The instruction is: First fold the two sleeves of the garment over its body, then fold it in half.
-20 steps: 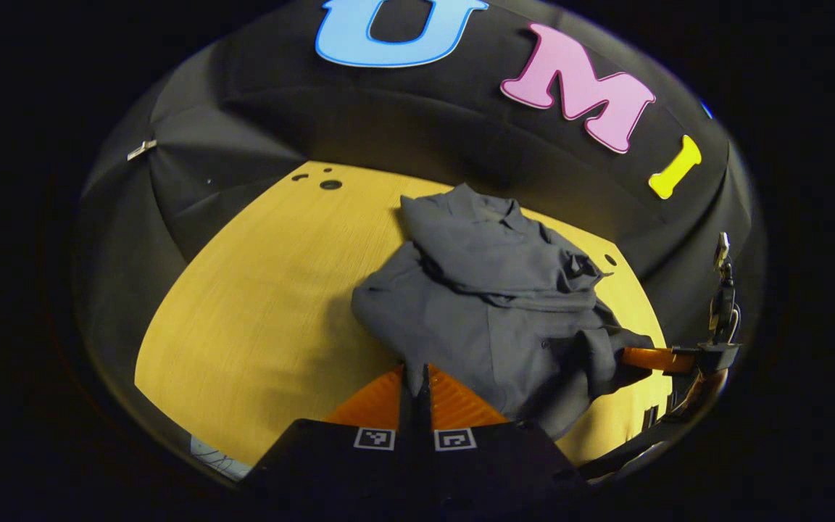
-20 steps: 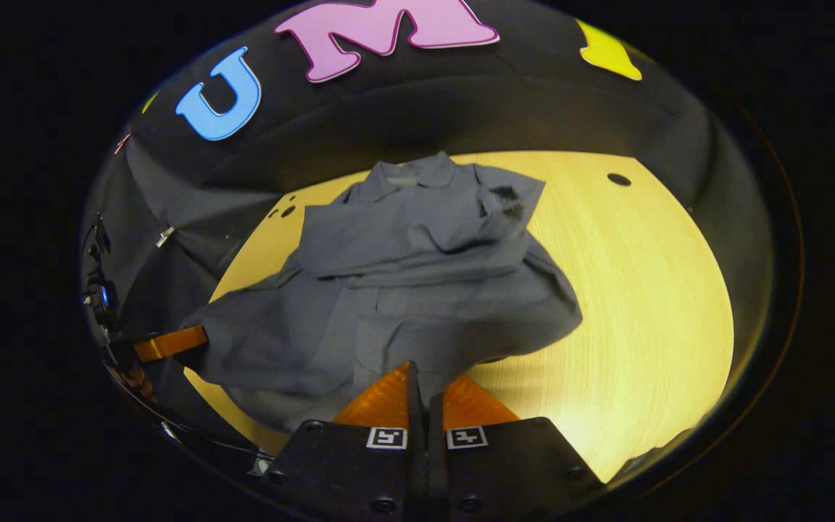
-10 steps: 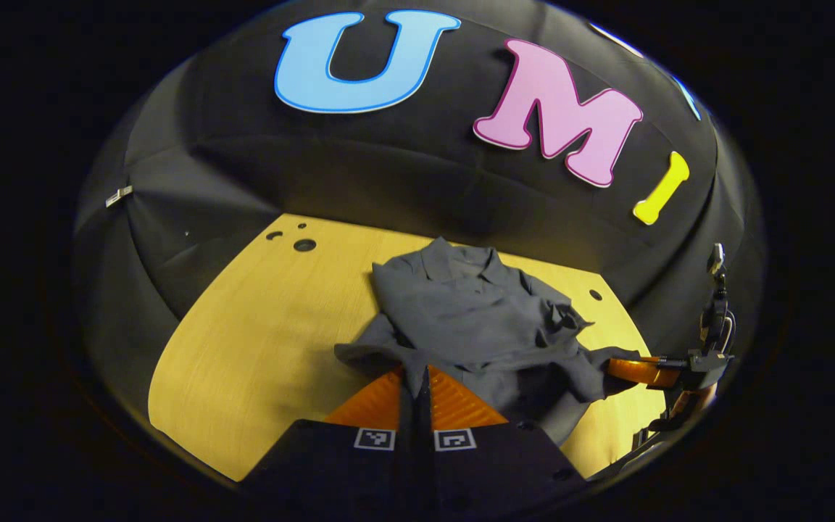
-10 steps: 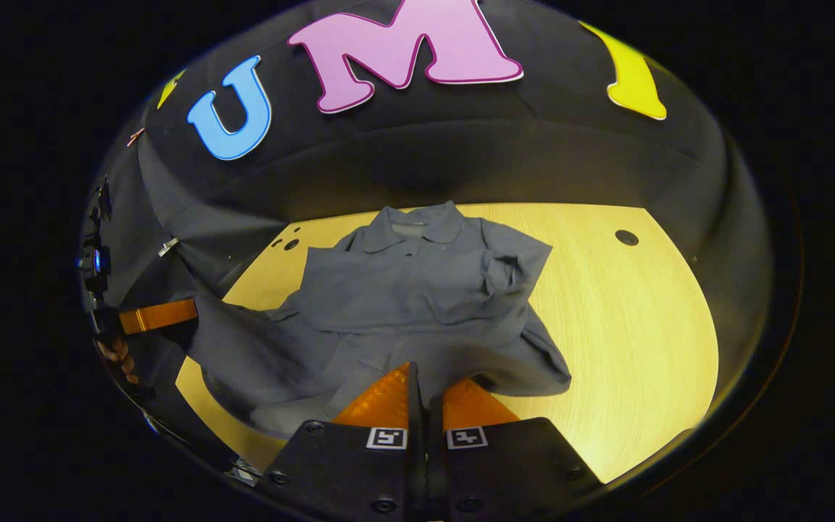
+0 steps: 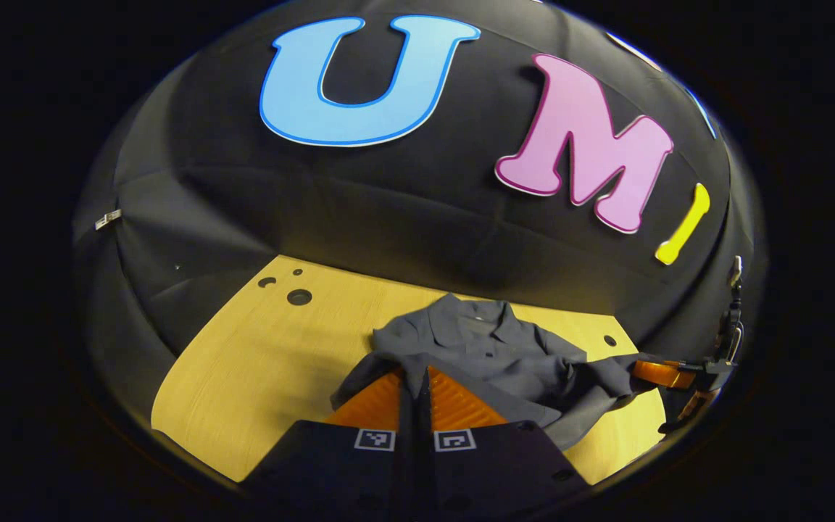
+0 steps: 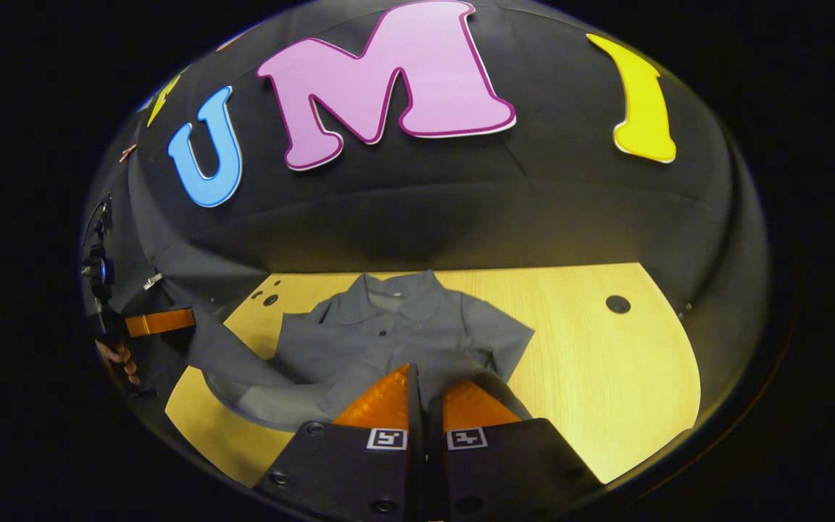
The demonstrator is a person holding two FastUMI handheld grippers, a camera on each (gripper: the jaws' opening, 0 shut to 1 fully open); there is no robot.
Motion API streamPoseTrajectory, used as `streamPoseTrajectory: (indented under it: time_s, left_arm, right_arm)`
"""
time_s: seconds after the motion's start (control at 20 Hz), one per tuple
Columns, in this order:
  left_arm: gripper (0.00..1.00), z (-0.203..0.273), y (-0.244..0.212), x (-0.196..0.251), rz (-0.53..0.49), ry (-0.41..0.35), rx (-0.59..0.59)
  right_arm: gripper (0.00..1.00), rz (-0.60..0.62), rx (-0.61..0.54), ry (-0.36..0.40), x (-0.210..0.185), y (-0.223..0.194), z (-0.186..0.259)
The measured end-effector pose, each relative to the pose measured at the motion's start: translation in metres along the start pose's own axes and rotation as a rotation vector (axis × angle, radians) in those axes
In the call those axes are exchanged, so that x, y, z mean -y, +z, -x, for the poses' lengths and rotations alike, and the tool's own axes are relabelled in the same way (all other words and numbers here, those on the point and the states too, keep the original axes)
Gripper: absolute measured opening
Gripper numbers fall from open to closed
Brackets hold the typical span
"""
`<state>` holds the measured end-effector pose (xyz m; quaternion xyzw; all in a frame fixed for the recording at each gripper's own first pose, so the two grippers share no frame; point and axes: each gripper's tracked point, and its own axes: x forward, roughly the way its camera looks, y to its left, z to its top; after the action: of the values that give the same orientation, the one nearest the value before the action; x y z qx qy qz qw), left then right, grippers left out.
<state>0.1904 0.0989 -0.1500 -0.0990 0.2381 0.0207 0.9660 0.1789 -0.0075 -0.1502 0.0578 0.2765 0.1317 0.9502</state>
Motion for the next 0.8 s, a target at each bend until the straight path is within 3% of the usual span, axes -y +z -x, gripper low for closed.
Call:
streamPoseTrajectory:
  time_s: [0.35,0.75,0.8]
  left_arm:
    - [0.05,-0.084,0.022,-0.015,0.047,-0.002,0.008]
    - [0.05,-0.174,0.034,-0.035,0.042,0.004,0.011]
    - [0.09,-0.184,0.033,-0.038,0.042,0.005,0.010]
  right_arm:
    - [0.05,0.093,0.055,-0.010,0.007,0.038,-0.056]
    - [0.05,0.031,0.100,-0.082,0.040,0.064,-0.125]
    - [0.05,0.024,0.096,-0.092,0.044,0.062,-0.133]
